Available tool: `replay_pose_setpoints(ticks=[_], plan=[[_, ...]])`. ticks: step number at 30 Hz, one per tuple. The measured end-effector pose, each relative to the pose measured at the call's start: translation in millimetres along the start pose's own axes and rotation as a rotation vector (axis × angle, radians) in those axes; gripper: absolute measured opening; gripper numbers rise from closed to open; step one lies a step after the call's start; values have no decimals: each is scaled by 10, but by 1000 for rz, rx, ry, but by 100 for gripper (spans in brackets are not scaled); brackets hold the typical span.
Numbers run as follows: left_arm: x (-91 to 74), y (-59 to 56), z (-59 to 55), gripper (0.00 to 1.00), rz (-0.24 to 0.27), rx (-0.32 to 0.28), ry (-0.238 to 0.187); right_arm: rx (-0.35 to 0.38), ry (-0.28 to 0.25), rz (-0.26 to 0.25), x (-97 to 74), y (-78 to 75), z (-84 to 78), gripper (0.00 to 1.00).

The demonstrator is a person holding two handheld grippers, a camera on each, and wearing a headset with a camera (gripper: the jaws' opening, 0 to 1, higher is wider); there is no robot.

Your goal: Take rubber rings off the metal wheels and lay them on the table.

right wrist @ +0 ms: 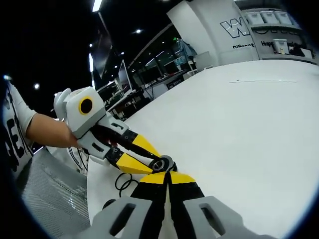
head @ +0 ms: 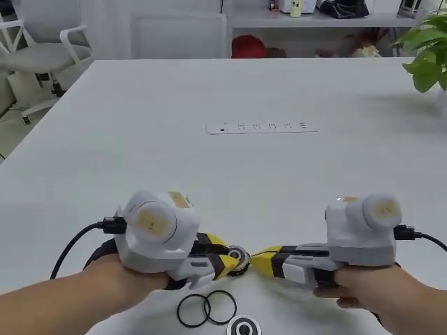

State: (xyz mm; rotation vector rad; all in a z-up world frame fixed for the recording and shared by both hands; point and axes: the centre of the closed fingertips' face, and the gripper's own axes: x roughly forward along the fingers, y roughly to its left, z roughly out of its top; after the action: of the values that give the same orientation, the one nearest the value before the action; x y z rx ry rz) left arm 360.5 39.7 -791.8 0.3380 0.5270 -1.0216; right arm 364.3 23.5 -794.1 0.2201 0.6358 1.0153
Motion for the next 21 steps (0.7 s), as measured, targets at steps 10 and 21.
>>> replay_pose_setpoints(ticks=[10, 21], plan=[[-2, 4, -5, 12, 19, 1, 10, -3, -10, -7, 20, 12, 12, 0], [7, -10, 2, 12, 39, 23, 23, -33, -1, 14, 47, 110, 24, 0]])
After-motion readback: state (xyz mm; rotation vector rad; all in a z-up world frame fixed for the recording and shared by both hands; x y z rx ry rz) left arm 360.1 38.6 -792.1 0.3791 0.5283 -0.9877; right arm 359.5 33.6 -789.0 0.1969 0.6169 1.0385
